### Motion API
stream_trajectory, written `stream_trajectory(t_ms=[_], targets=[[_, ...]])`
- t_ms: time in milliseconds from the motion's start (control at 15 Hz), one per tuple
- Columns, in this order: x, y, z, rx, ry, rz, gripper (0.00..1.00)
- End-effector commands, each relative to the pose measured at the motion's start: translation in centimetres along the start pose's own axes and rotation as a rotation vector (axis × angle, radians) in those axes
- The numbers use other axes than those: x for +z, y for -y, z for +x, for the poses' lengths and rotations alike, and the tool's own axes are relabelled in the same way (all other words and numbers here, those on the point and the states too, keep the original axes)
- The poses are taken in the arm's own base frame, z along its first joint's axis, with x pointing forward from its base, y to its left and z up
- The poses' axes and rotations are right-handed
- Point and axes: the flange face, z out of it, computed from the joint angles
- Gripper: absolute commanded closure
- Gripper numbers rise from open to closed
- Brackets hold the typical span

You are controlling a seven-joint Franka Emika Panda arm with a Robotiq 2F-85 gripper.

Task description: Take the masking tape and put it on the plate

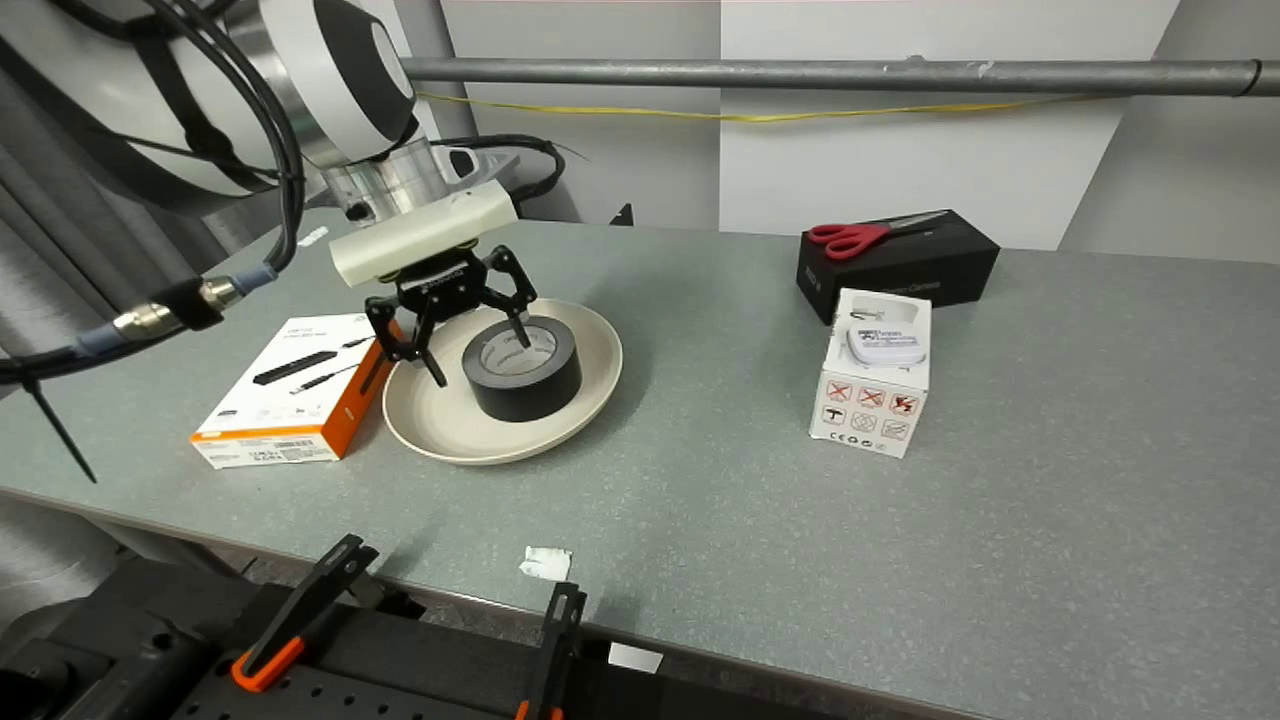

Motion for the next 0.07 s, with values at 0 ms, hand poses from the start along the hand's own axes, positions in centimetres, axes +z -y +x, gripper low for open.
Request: stream_trajectory(t_ms=[0], targets=[[-0.07,-0.04,0.04,0.000,0.001,0.000,0.00]])
